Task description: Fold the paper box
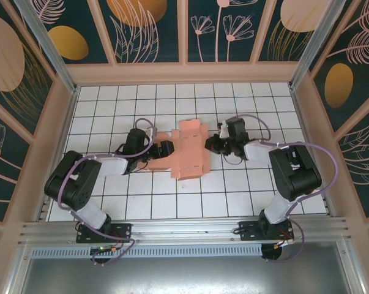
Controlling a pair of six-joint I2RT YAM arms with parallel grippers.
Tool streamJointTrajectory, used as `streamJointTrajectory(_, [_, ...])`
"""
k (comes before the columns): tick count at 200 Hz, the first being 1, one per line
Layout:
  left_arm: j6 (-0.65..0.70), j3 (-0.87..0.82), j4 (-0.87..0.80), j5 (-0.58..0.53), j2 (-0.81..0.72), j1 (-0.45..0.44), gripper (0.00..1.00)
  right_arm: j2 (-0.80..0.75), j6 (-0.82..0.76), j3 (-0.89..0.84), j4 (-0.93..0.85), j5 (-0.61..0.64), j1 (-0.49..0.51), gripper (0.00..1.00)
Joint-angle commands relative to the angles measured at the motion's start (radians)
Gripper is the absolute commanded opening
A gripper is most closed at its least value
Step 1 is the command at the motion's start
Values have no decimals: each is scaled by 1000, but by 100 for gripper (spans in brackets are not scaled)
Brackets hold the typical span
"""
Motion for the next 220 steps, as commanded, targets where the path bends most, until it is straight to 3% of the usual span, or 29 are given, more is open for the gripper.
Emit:
streamJointTrajectory(1, [66, 27, -40, -47, -42, 3, 93, 31, -291, 135, -346, 138, -42, 0])
streamJointTrajectory(11, [77, 28, -41, -46, -38, 4, 99, 44, -352, 195, -435, 185, -49, 0])
streamJointTrajectory(66, [46, 33, 19, -22, -11, -5, 99, 190, -517, 475, -769, 552, -24, 0])
streamJointTrajectory(142, [13, 54, 17, -26, 34, -11, 99, 412, -396, 684, -827, 1141, 136, 0])
streamJointTrajectory(220, [19, 48, 2, -40, 28, -11, 99, 514, -344, 710, -729, 1282, 234, 0])
